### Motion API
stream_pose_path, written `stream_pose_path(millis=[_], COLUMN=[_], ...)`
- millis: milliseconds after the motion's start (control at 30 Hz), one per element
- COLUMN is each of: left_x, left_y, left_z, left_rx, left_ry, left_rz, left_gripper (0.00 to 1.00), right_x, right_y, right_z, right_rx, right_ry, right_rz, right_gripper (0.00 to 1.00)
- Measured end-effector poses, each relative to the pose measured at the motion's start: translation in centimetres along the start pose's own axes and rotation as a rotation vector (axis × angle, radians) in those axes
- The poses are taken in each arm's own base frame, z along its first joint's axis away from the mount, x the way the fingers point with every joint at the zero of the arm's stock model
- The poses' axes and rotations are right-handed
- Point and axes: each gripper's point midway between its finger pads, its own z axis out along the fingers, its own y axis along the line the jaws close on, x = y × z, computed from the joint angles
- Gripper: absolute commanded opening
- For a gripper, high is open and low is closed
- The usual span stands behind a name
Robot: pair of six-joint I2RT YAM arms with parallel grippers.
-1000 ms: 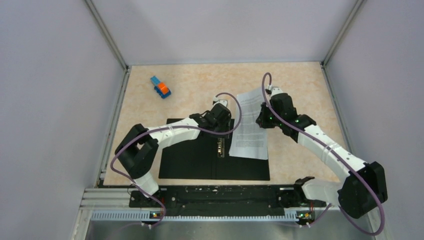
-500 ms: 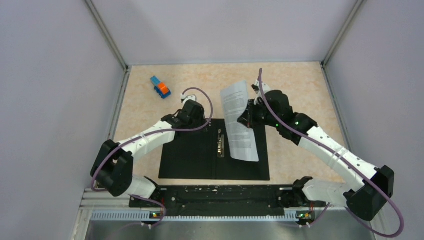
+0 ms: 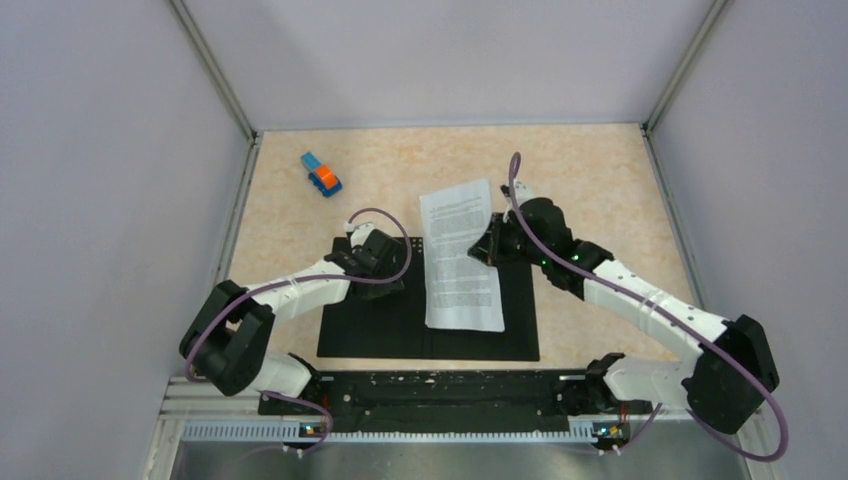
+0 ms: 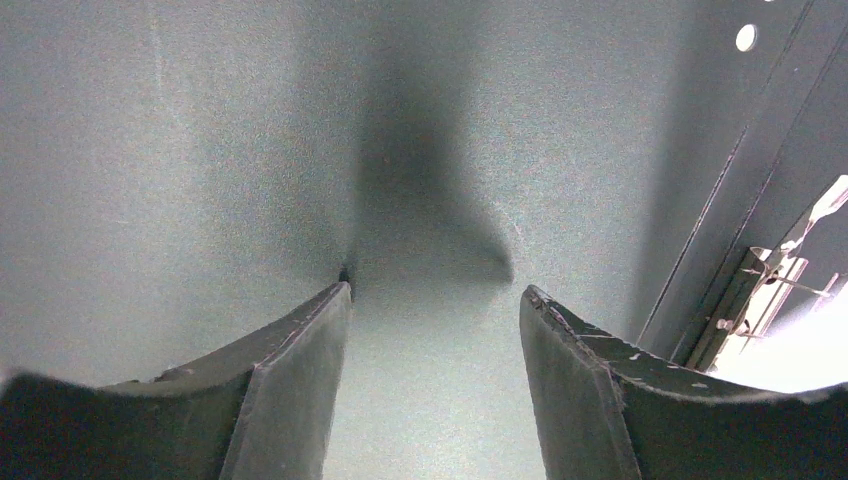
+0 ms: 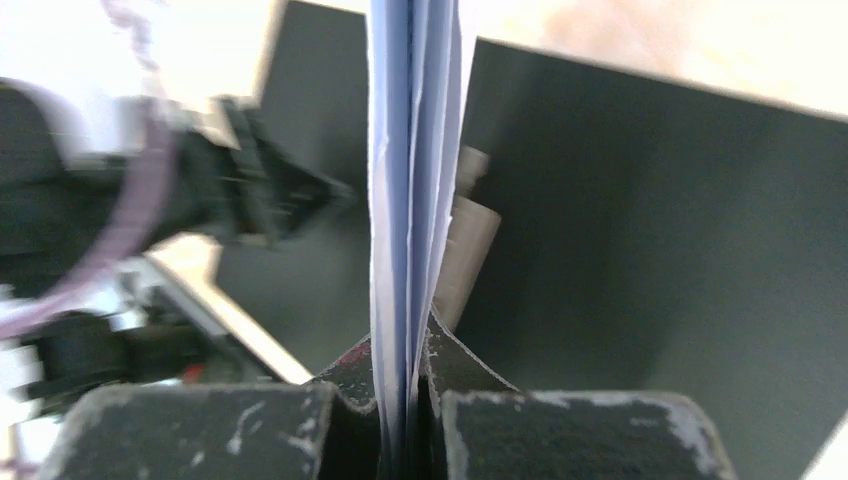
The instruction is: Put the files into the folder
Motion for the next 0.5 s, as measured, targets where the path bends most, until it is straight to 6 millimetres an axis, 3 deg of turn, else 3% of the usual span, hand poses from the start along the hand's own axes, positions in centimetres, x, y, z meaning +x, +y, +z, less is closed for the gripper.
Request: stream_pose_path(millis=[100,233,333,500], left_x=[-0.1,-0.1,-0.1,-0.1], left_y=[0.0,0.0,0.0,0.0], left_z=[0.0,0.0,0.0,0.0], left_rx=[-0.002,-0.003,-0.003,-0.003], left_ry=[-0.005,-0.006,-0.006,-0.005], left_rz=[-0.012,-0.014,-0.014,-0.014], left_gripper=[0.68,0.68,0.68,0.68], right_x=[3.9,8.1,9.6,10.8], right_y=[-5.8,-11.3,-13.2,-14.6], right_z=[1.5,1.2,0.8,0.0], right_rx=[0.150,0.310,0.366,0.385], right_ry=[0.074,0.147,0.159,0.122], right_rz=[0.021,0.012,-0.015,-0.034], right_gripper=[0.00,0.00,0.00,0.00])
